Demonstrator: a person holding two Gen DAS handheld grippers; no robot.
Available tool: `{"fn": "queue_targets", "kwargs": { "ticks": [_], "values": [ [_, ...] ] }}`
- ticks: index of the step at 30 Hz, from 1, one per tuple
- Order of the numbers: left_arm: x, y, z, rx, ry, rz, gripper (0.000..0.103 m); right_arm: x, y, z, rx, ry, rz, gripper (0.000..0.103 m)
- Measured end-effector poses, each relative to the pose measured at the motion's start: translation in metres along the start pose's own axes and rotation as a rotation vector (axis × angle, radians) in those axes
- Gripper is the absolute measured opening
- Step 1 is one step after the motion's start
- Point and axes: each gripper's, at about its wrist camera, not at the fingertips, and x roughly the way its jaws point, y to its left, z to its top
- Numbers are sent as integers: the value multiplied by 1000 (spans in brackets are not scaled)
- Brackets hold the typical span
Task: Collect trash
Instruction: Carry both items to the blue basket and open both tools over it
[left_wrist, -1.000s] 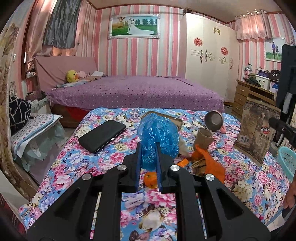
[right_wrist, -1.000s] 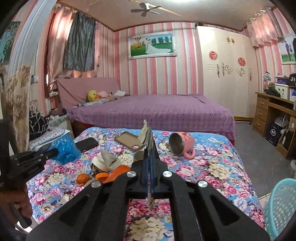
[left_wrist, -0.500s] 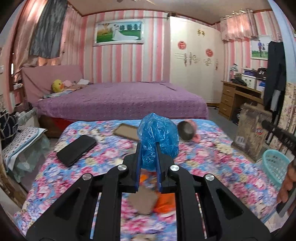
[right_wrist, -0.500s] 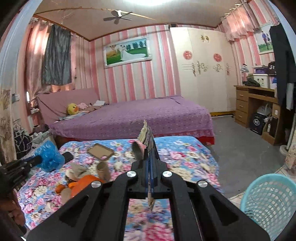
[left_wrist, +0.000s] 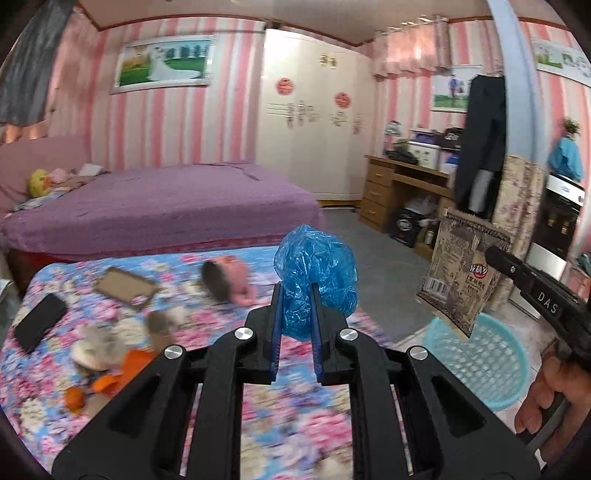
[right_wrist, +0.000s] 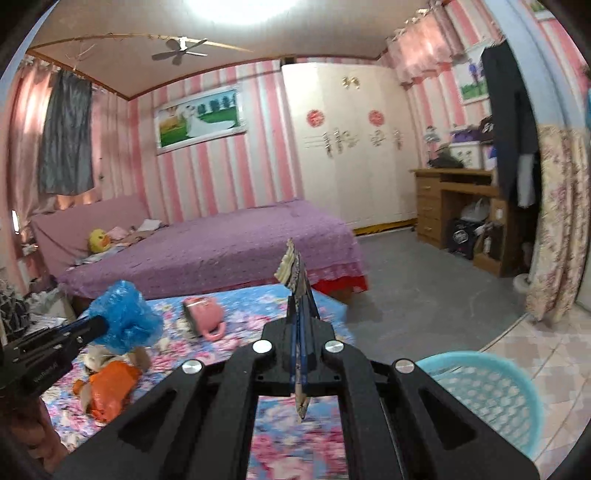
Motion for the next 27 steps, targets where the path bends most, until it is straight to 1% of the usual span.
{"fn": "queue_targets", "kwargs": {
  "ticks": [2, 3, 5, 6, 9, 11, 13, 15, 16, 17, 18, 19, 20, 21, 22, 24, 27],
  "values": [
    [10, -25, 6, 15, 3, -46, 12, -7, -19, 4, 5, -10, -52, 1],
    [13, -32, 6, 19, 6, -62, 12, -10, -34, 5, 9, -9, -110, 1],
    [21, -57, 9, 33, 5, -115, 12, -13, -59, 3, 20, 7, -176, 1],
    [25, -66, 8, 41, 6, -132, 12, -14, -68, 3, 32, 12, -197, 1],
    [47, -104, 4, 74, 44, -201, 12, -15, -105, -3, 76, 52, -254, 1],
    [61, -130, 1, 84, 73, -246, 12, -16, -123, -6, 103, 76, -265, 1],
    [74, -155, -5, 92, 104, -297, 12, -15, -139, -9, 135, 105, -252, 1],
    [87, -172, -13, 106, 131, -319, 12, -11, -152, -12, 162, 127, -242, 3],
    [94, -180, -18, 108, 150, -333, 12, -8, -156, -14, 169, 138, -254, 3],
    [98, -183, -22, 106, 164, -341, 14, -6, -161, -16, 175, 145, -271, 6],
    [106, -187, -28, 102, 188, -347, 14, -4, -166, -18, 188, 154, -286, 22],
    [109, -189, -32, 97, 201, -348, 25, -4, -170, -20, 200, 153, -301, 39],
    [111, -190, -34, 86, 208, -350, 44, -7, -172, -23, 206, 142, -312, 77],
    [111, -190, -35, 83, 195, -347, 52, -10, -173, -22, 222, 116, -307, 81],
    [110, -191, -35, 86, 182, -340, 61, -10, -173, -21, 228, 115, -299, 81],
    [110, -191, -34, 85, 183, -337, 63, -10, -168, -19, 216, 108, -305, 81],
    [100, -176, -28, 85, 164, -318, 66, -12, -158, -14, 208, 86, -266, 81]
  ]
}}
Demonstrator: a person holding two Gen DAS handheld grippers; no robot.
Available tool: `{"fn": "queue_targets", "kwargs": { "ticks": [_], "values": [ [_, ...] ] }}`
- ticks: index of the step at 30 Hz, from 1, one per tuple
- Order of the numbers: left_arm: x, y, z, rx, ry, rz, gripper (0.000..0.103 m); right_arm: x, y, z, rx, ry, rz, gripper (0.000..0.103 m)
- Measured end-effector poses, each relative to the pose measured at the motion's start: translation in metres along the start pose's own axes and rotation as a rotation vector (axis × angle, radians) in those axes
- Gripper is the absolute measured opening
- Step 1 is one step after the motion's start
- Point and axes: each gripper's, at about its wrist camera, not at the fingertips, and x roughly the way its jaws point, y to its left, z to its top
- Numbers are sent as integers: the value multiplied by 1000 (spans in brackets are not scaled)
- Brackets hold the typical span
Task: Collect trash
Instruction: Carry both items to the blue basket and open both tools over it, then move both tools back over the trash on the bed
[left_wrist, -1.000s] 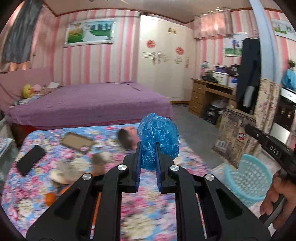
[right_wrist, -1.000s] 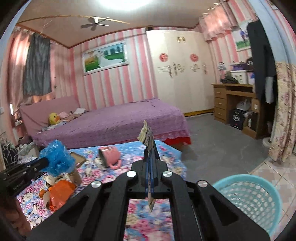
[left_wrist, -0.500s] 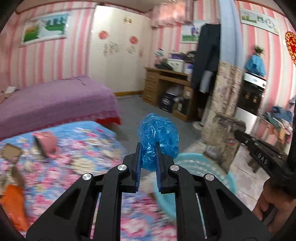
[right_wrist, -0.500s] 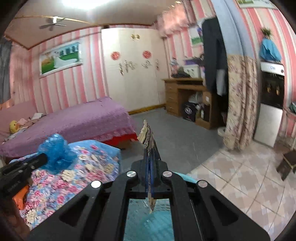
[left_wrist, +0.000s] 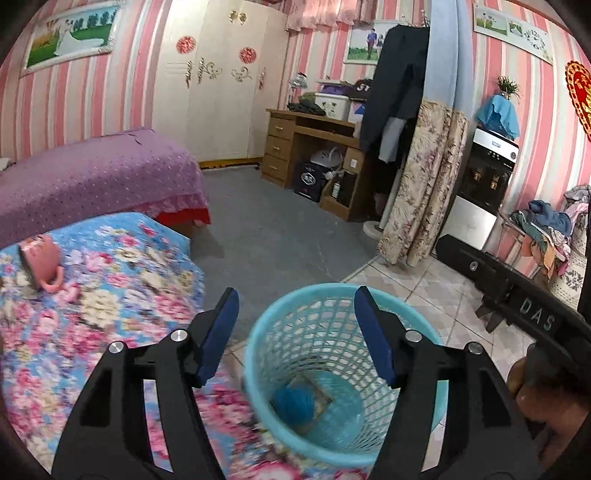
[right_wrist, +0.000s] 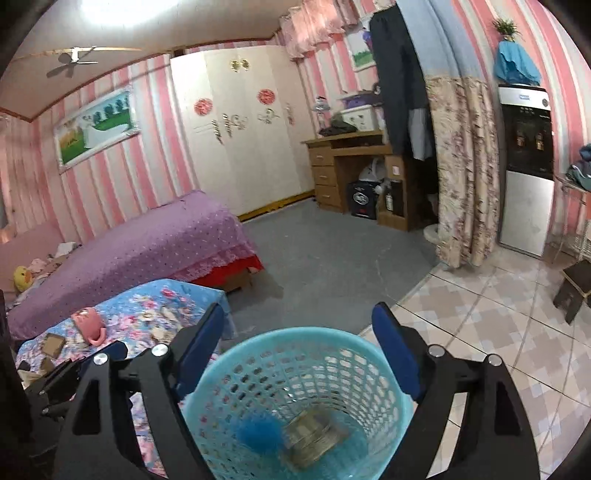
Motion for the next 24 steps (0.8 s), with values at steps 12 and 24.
{"fn": "queue_targets", "kwargs": {
  "ticks": [12, 24],
  "values": [
    [-241, 191, -53, -85, -136, 555, 95, -97, 223, -44, -269, -55, 314, 98],
    [-378, 252, -166, -254, -316, 934, 98, -185, 334, -136, -499, -151, 550, 99]
  ]
}}
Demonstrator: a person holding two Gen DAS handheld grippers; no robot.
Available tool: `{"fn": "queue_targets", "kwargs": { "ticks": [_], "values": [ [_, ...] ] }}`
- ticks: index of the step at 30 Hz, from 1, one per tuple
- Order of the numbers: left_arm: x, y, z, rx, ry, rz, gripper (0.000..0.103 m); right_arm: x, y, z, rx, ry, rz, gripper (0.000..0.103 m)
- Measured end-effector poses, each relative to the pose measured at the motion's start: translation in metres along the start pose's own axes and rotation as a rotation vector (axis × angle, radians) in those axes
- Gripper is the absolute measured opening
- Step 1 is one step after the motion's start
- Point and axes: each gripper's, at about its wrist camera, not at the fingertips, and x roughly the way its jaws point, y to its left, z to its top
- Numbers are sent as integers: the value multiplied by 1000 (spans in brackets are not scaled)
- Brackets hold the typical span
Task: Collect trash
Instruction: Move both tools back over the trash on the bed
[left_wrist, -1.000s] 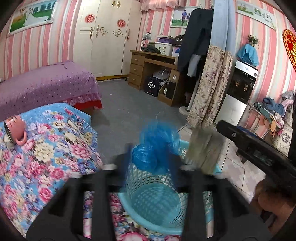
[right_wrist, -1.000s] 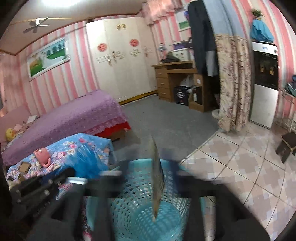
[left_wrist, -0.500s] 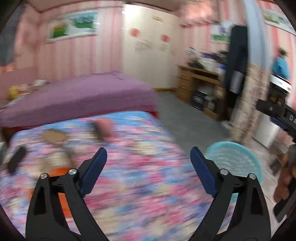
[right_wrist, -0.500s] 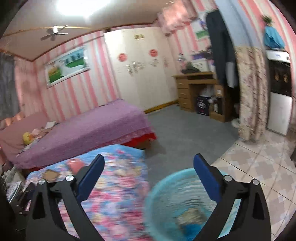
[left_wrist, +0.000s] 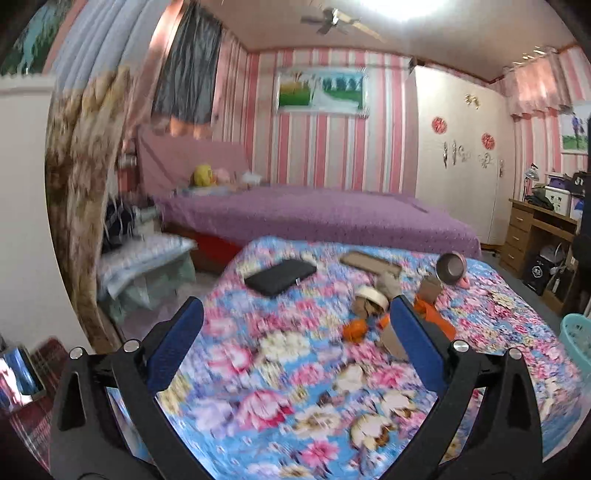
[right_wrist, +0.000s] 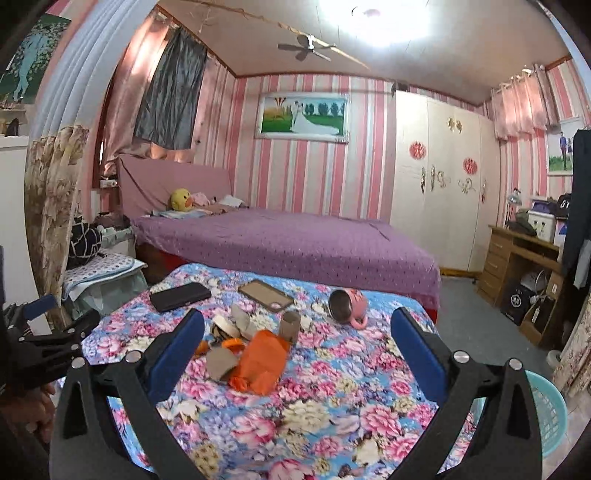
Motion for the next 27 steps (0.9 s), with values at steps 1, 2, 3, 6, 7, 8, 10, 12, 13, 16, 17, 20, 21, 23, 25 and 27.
{"fn": "queue_targets", "kwargs": {
  "ticks": [1, 2, 3, 6, 7, 8, 10, 12, 13, 16, 17, 20, 21, 23, 25, 27],
  "values": [
    [-2, 1, -1, 13, -20, 0, 98, -1, -1, 1, 0, -13, -8, 99],
    [-2, -1, -2, 17, -34, -6, 98, 1, -1, 5, 5, -27, -17, 99],
    [-1, 0, -5, 19, -38, -13, 98, 0, -1, 7, 14, -46, -24, 99],
    [11, -6, -12, 30, 8, -65, 98, 1, 0, 12, 19, -72, -46, 99],
    [14, -7, -15, 33, 23, -77, 98, 2, 1, 12, 12, -73, -51, 99],
    [17, -9, -17, 35, 43, -93, 98, 3, 1, 13, 5, -74, -54, 99],
    [21, -13, -19, 27, 63, -114, 98, 7, 2, 11, -10, -65, -60, 99],
    [22, -14, -19, 21, 62, -123, 98, 8, -1, 10, -6, -63, -58, 99],
    [22, -15, -20, 20, 59, -124, 98, 6, -2, 9, -14, -82, -73, 99],
    [21, -18, -20, 12, 54, -131, 98, 4, -5, 10, -18, -92, -73, 99],
    [20, -19, -20, 10, 53, -130, 98, 5, -5, 9, -31, -89, -82, 99],
    [20, -19, -20, 13, 52, -127, 98, 8, -6, 8, -43, -72, -89, 99],
    [19, -20, -20, 17, 52, -127, 98, 8, -9, 8, -20, -60, -79, 99],
    [19, -21, -19, 16, 53, -128, 98, 7, -12, 9, -10, -56, -77, 99],
    [17, -23, -19, 22, 53, -130, 98, 3, -9, 9, -28, -70, -81, 99],
    [16, -25, -20, 30, 48, -131, 98, -1, -10, 9, -24, -81, -73, 99]
  ]
}}
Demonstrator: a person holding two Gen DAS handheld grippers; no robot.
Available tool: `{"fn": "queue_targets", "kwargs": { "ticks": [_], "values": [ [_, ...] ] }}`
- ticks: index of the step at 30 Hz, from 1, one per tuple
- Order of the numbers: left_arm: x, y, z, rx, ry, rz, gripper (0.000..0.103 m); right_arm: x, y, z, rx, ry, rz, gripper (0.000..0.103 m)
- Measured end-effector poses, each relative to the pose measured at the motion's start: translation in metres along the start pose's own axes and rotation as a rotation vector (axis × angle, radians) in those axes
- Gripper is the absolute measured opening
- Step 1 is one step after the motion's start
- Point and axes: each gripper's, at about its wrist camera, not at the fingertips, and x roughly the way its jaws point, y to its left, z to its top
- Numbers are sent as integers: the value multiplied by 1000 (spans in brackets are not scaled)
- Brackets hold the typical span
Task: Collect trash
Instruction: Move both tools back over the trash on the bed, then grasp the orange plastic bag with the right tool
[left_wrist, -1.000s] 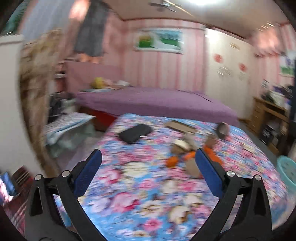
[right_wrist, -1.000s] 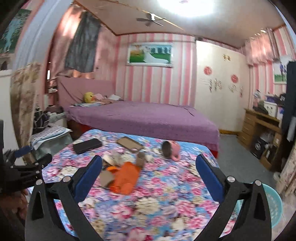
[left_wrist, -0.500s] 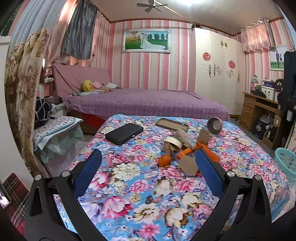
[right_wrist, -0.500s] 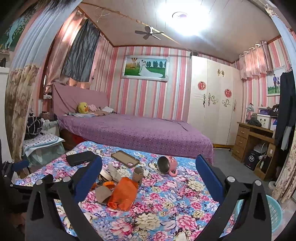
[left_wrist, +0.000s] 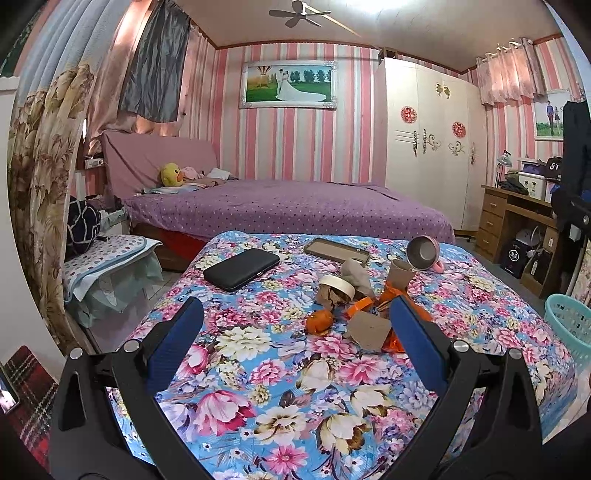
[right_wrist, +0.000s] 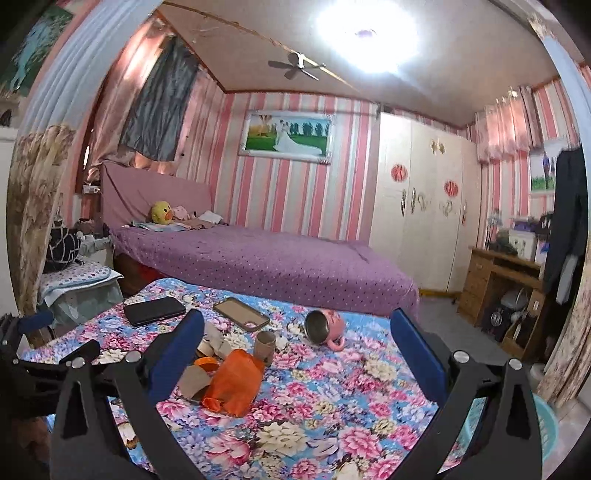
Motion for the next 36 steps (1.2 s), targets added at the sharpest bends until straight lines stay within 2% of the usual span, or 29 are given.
{"fn": "queue_targets", "kwargs": {
  "ticks": [3, 5, 8, 11, 14, 17, 20, 21, 23, 26, 27, 29, 30, 31, 33, 36],
  "values": [
    [0, -1, 1, 3, -5, 0, 98, -9, 2, 0, -41, -75, -13, 99],
    [2, -1, 1, -2, 3, -1, 98, -5, 3, -1, -85, -82, -36, 99],
    [8, -4, 8, 16, 20, 29, 98, 22, -10, -5, -35, 6, -29, 99],
    [21, -3, 25, 4, 46, 1, 98, 55, -22, -1, -12, 79, -31, 99],
    [49, -8, 59, 30, 55, -45, 98, 78, -27, 9, 11, 112, -25, 99],
    [75, -9, 83, 32, 64, -33, 98, 113, -28, 21, 67, 162, 12, 99],
    [92, -8, 101, 18, 50, -10, 98, 141, -28, 13, 134, 212, 40, 99],
    [100, -5, 103, -3, 60, -22, 98, 151, -27, 2, 144, 230, 19, 99],
    [106, -2, 99, -39, 55, -38, 98, 158, -26, -19, 156, 251, 2, 99],
    [115, 5, 68, -63, 54, -39, 98, 168, -27, -52, 219, 334, 12, 99],
    [119, 7, 61, -57, 61, -30, 98, 173, -26, -57, 234, 349, 47, 99],
    [131, 7, 50, -42, 111, -12, 98, 181, -22, -62, 232, 364, 45, 99],
    [134, 7, 45, -37, 111, -33, 98, 183, -19, -66, 234, 370, 44, 99],
    [136, 6, 42, -23, 115, -23, 98, 186, -15, -69, 239, 381, 57, 99],
    [144, 6, 38, 15, 138, 3, 98, 196, -5, -81, 252, 431, 101, 99],
    [150, 11, 35, 7, 158, 3, 98, 207, 8, -93, 279, 499, 144, 99]
  ]
}}
